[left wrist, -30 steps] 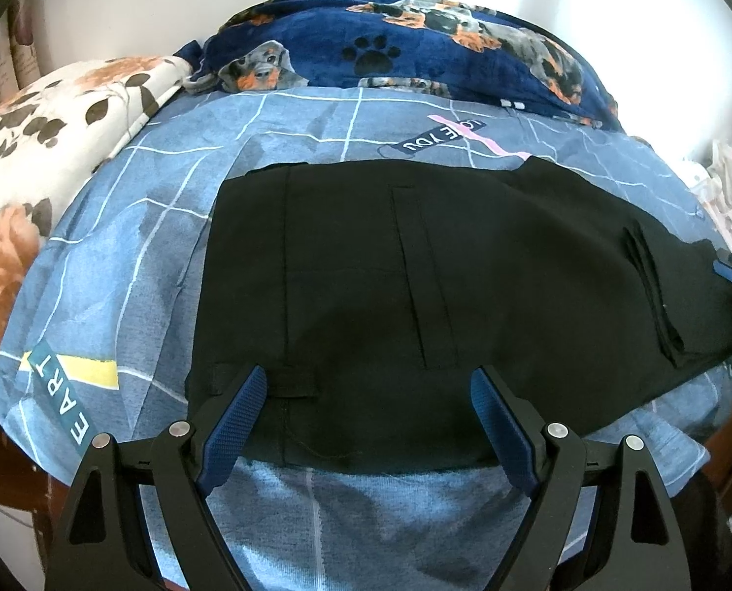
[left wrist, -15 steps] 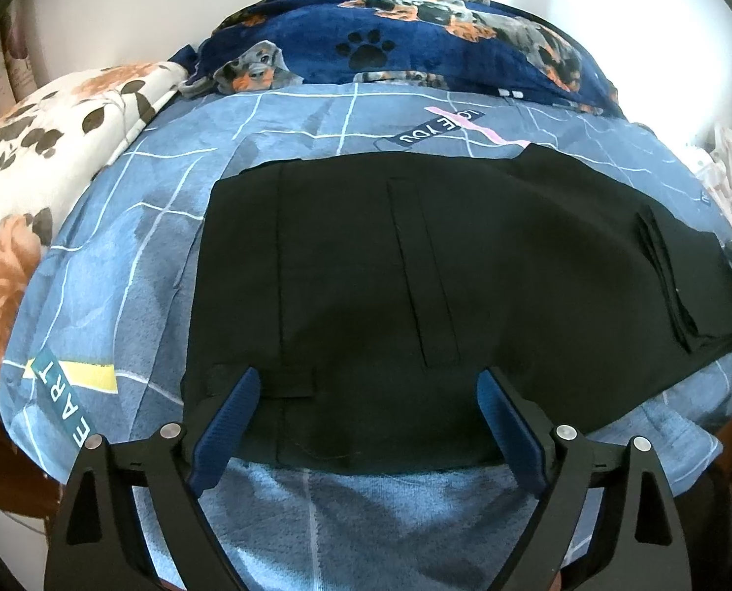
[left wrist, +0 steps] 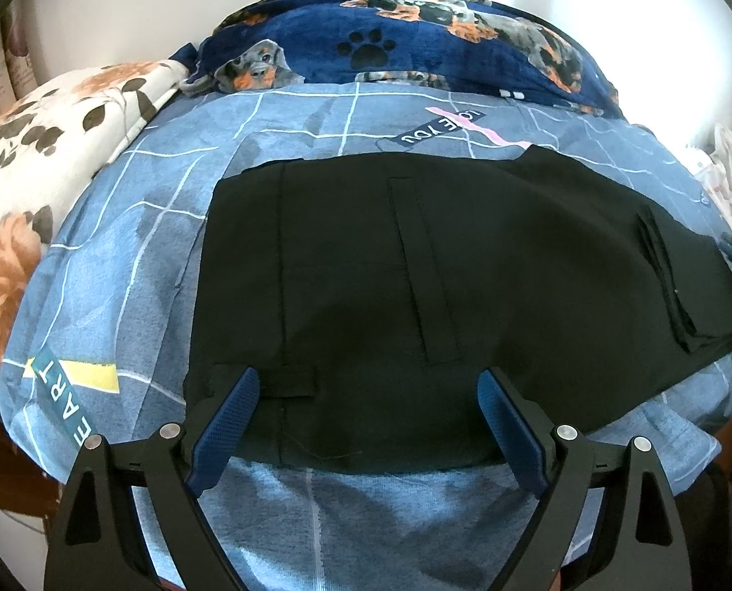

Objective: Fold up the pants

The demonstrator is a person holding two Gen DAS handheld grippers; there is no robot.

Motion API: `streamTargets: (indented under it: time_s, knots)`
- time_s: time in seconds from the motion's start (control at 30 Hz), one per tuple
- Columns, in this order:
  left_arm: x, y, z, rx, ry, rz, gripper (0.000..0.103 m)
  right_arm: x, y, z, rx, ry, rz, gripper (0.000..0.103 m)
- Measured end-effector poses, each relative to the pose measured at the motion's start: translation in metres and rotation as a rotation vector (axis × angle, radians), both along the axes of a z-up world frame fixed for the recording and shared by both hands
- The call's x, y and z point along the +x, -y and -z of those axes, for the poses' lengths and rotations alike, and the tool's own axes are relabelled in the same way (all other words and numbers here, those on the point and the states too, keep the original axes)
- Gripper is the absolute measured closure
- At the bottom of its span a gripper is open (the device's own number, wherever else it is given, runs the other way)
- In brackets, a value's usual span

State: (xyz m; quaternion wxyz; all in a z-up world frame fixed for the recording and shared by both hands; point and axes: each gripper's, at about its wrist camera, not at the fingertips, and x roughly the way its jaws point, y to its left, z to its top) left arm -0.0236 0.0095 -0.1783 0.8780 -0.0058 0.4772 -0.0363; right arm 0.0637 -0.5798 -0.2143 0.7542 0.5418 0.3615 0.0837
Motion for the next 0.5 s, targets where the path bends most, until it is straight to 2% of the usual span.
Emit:
streamTargets:
  time_s: [0.07,0.2,0.3,0.4,0.5]
  knots:
    - [-0.001,-0.002,0.0,-0.012,0.001,-0.008,0.013,-0.017,-0.002,-0.006,0.049,0.075,-0.016,0.091]
    - [-0.002,-0.004,0.0,-0.018,-0.001,-0.011,0.013,-0.055,-0.013,-0.002,0.063,0.11,-0.071,0.091]
    - [-0.001,-0.005,-0.002,-0.024,-0.002,-0.014,0.013,-0.075,-0.02,0.004,0.04,0.099,-0.108,0.091]
    - [-0.003,-0.01,-0.006,-0.052,-0.006,-0.029,0.013,-0.086,-0.016,0.011,-0.003,0.067,-0.102,0.103]
    - [-0.004,-0.013,-0.013,-0.07,-0.004,-0.044,0.013,-0.086,-0.015,0.017,-0.028,0.07,-0.094,0.103]
